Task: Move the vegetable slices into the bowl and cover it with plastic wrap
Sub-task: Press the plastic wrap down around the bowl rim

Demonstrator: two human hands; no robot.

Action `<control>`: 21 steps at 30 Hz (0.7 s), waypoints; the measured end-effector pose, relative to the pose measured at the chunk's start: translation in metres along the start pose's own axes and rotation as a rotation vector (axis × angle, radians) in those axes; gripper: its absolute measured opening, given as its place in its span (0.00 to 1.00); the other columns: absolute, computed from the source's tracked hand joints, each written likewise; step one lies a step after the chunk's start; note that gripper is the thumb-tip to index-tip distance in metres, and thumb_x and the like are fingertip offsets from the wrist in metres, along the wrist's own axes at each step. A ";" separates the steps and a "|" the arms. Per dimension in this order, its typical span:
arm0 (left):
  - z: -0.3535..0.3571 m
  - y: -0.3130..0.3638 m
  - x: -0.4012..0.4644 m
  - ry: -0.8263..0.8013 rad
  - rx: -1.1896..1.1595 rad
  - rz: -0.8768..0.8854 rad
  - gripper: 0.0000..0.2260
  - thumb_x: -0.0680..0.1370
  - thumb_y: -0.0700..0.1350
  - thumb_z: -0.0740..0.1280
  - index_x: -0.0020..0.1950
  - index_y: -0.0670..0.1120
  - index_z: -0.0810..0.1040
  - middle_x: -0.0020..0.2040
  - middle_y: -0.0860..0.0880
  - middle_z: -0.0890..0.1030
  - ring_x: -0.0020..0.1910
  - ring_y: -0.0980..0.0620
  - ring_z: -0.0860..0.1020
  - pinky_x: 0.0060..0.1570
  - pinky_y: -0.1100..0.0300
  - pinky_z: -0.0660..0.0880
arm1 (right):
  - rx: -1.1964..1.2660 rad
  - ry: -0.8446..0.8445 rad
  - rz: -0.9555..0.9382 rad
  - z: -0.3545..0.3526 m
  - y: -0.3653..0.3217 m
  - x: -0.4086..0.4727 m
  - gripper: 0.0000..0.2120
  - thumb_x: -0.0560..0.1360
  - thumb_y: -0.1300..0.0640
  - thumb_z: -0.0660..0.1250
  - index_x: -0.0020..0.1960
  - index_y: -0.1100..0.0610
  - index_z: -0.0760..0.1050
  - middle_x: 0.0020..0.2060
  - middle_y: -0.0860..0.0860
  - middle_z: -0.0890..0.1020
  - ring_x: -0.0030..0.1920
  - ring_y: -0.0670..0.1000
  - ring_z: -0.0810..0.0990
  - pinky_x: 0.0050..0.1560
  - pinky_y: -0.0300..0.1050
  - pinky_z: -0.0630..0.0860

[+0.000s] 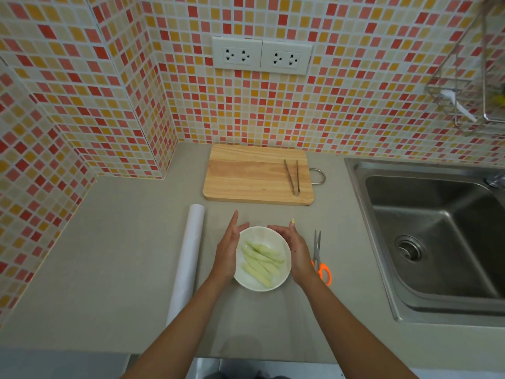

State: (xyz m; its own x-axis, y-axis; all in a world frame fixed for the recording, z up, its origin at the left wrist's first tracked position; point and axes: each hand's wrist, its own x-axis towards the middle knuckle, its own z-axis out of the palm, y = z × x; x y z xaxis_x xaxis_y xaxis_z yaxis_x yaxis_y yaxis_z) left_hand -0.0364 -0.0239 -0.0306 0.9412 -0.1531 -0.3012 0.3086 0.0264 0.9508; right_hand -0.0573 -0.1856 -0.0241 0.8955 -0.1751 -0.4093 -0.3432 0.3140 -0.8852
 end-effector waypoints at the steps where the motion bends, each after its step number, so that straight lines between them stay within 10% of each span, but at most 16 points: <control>1: 0.000 0.001 0.000 -0.013 -0.069 -0.020 0.26 0.71 0.73 0.57 0.68 0.68 0.64 0.61 0.55 0.80 0.63 0.51 0.77 0.69 0.45 0.67 | -0.013 -0.020 0.013 0.001 0.000 0.001 0.27 0.79 0.41 0.52 0.55 0.60 0.81 0.51 0.58 0.84 0.56 0.59 0.81 0.57 0.53 0.77; 14: -0.003 -0.004 0.012 -0.061 -0.081 -0.097 0.28 0.62 0.79 0.57 0.58 0.71 0.74 0.59 0.51 0.81 0.61 0.50 0.79 0.67 0.44 0.70 | -0.076 -0.183 0.074 0.000 -0.007 0.008 0.30 0.80 0.40 0.51 0.45 0.61 0.81 0.41 0.58 0.83 0.45 0.55 0.82 0.51 0.50 0.76; 21: -0.001 -0.004 0.012 -0.069 -0.083 -0.077 0.30 0.61 0.80 0.57 0.60 0.71 0.72 0.68 0.49 0.76 0.68 0.48 0.73 0.71 0.44 0.65 | -0.096 -0.203 0.140 0.000 -0.010 0.008 0.25 0.81 0.45 0.52 0.56 0.62 0.80 0.49 0.58 0.84 0.50 0.54 0.83 0.51 0.45 0.80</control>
State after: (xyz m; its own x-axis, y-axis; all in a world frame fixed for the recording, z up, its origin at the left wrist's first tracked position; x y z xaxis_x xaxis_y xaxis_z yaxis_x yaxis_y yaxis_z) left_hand -0.0257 -0.0253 -0.0379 0.9033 -0.2257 -0.3648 0.3928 0.0934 0.9149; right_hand -0.0468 -0.1898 -0.0180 0.8727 0.0575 -0.4849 -0.4842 0.2307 -0.8440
